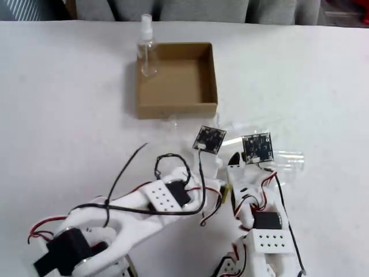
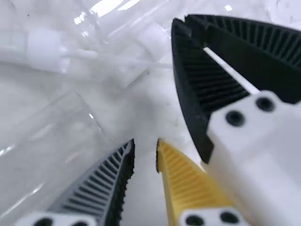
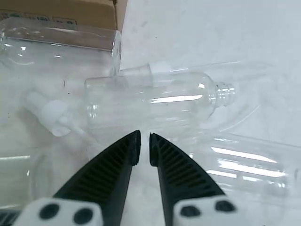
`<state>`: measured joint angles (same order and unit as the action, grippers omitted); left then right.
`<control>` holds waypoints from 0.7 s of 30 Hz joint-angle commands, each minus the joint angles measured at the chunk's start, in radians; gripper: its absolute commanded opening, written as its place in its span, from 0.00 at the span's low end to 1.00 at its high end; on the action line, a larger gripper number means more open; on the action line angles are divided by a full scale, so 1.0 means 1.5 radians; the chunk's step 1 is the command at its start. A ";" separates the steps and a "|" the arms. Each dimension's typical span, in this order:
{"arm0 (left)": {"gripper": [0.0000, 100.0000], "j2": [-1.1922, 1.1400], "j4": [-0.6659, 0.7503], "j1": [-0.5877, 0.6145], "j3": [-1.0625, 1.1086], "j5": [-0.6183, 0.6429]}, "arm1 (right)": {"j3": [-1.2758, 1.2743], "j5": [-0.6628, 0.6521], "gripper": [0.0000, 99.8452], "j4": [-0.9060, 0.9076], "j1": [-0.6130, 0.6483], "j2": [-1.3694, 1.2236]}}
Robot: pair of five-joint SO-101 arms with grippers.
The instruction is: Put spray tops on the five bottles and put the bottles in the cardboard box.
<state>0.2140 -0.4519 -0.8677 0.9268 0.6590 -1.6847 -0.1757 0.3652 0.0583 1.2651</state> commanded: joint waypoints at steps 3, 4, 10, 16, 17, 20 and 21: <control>0.10 -0.053 -0.050 0.041 -0.045 0.011 | -0.004 -0.006 0.02 -0.002 -0.003 0.003; 0.10 -0.053 -0.076 0.050 -0.045 0.011 | -0.004 -0.006 0.02 -0.001 -0.003 0.003; 0.10 -0.054 -0.200 0.137 -0.044 0.011 | -0.004 -0.007 0.02 0.001 -0.002 0.003; 0.10 -0.053 -0.208 0.275 -0.024 0.006 | -0.004 -0.007 0.02 0.003 -0.001 0.003; 0.10 -0.053 -0.208 0.294 -0.024 0.006 | -0.004 -0.007 0.02 0.003 -0.001 0.003; 0.10 -0.053 -0.204 0.342 -0.028 0.006 | -0.004 -0.008 0.02 0.003 0.001 0.003; 0.10 -0.053 -0.203 0.356 -0.030 0.007 | -0.004 -0.008 0.02 0.003 0.001 0.003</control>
<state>0.1343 -0.7465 -0.4411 0.9068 0.6667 -1.6847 -0.1757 0.3652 0.0644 1.2651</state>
